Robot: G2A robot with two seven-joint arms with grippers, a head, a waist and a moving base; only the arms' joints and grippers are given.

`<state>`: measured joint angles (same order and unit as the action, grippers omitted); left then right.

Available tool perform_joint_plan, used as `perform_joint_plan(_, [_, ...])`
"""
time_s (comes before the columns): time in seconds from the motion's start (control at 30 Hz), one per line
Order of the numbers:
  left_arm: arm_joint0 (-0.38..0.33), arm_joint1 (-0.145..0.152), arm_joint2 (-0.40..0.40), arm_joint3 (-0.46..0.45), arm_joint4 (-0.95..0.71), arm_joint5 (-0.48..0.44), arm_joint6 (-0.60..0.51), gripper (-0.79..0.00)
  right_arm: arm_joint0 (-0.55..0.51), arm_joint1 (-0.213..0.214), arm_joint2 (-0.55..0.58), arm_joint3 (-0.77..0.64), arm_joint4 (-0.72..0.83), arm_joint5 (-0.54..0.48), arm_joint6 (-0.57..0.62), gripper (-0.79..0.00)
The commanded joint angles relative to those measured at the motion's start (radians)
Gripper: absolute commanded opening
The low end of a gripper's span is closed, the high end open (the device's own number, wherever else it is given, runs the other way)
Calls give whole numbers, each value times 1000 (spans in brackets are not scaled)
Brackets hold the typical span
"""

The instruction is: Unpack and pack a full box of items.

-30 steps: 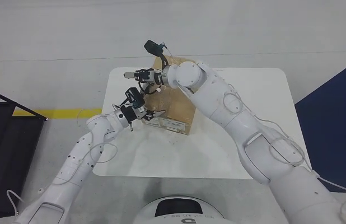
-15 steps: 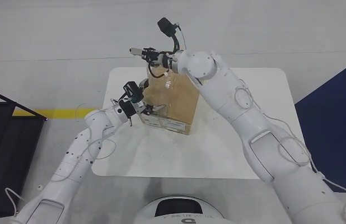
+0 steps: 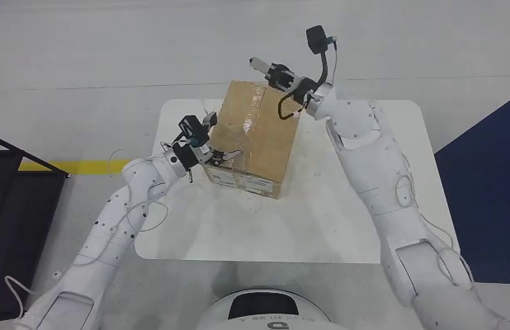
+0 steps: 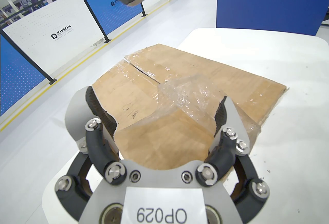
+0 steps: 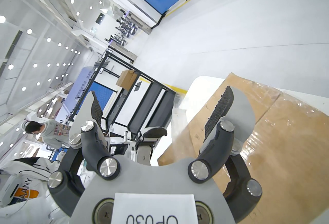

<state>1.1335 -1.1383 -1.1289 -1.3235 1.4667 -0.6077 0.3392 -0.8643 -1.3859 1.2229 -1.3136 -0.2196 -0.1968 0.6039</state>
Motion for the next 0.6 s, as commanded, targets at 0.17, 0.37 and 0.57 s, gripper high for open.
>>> perform_joint_plan(0.17, [-4,-1,7,10,-15,-27,-2,0,-42,8,36,-29,20,-21,10,0])
perform_joint_plan(0.37, [-11,-4,25,17,-9,-38,-20,0,-98,22,57,-110,-131,-39,-55,0])
perform_joint_plan(0.57, [-15,-6,36,22,-3,-41,-24,0,-326,60,125,-382,-535,56,-113,0])
